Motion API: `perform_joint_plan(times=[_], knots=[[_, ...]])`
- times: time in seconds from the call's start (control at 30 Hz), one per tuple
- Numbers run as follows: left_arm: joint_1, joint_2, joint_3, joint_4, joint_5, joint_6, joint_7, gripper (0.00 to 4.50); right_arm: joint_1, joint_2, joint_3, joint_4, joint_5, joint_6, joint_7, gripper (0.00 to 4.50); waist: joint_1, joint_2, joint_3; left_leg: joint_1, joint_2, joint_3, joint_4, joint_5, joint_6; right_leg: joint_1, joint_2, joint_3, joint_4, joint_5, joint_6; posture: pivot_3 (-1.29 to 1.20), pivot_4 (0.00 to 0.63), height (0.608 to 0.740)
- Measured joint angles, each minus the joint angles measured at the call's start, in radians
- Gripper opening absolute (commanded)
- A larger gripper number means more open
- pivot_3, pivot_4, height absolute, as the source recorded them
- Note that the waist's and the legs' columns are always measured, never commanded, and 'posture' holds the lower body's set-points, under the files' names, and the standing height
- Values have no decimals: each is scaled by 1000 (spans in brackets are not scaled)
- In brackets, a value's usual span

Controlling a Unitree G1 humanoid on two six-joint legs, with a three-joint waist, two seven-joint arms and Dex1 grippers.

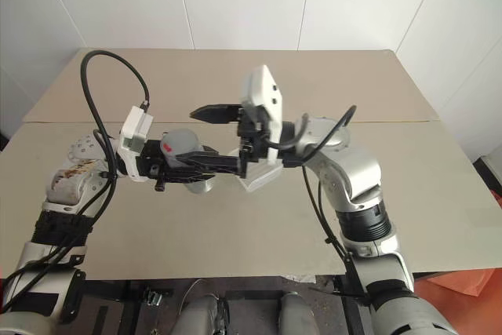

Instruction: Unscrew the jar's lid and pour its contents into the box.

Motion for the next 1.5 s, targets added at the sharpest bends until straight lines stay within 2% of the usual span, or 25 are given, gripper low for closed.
perform_joint_plan(times=[0.17,0.43,0.67,0.77,0.83,1.03,1.23,1.5], knots=[[0,-5,-2,0,2,1,9,1957,-20,50,66,19,-68,66,-140,4486,4,0,0,-1,0,0,0,0,0,0,0,0,-1,0,0,0,150,740],[0,5,1,14,2,4,21,1957,-47,67,82,52,-92,78,-171,4486,3,0,0,-1,0,0,0,0,0,0,0,0,-1,0,0,0,150,740],[6,55,19,14,0,39,28,1957,-25,-69,43,31,-42,67,-95,4486,3,0,0,-1,0,-1,0,0,0,0,0,0,-2,0,0,0,150,740],[23,77,40,-17,-21,41,2,1957,-1,-153,-51,93,-72,56,-120,4486,9,0,1,-1,-1,0,0,0,0,1,-1,-1,-2,0,0,0,150,740],[30,82,43,-25,-22,41,-4,1957,3,-168,-78,107,-75,56,-129,4486,7,1,1,-1,0,0,0,0,0,0,-1,-1,-2,0,0,0,150,740],[36,72,42,-42,-22,42,-1,1957,34,-156,-79,36,-47,56,-113,4486,-1,1,1,-2,0,0,0,0,0,-1,0,0,-1,0,0,0,150,740],[34,27,21,-37,-19,41,6,1957,34,-94,-38,-73,28,60,-87,4486,2,1,1,-2,0,0,0,0,0,0,0,0,-1,0,0,0,150,740],[-2,-5,-1,-12,-5,33,13,1957,-37,-15,68,-46,-25,54,-121,4486,3,1,1,-2,0,0,0,0,0,-1,0,0,-1,0,0,0,150,740]])
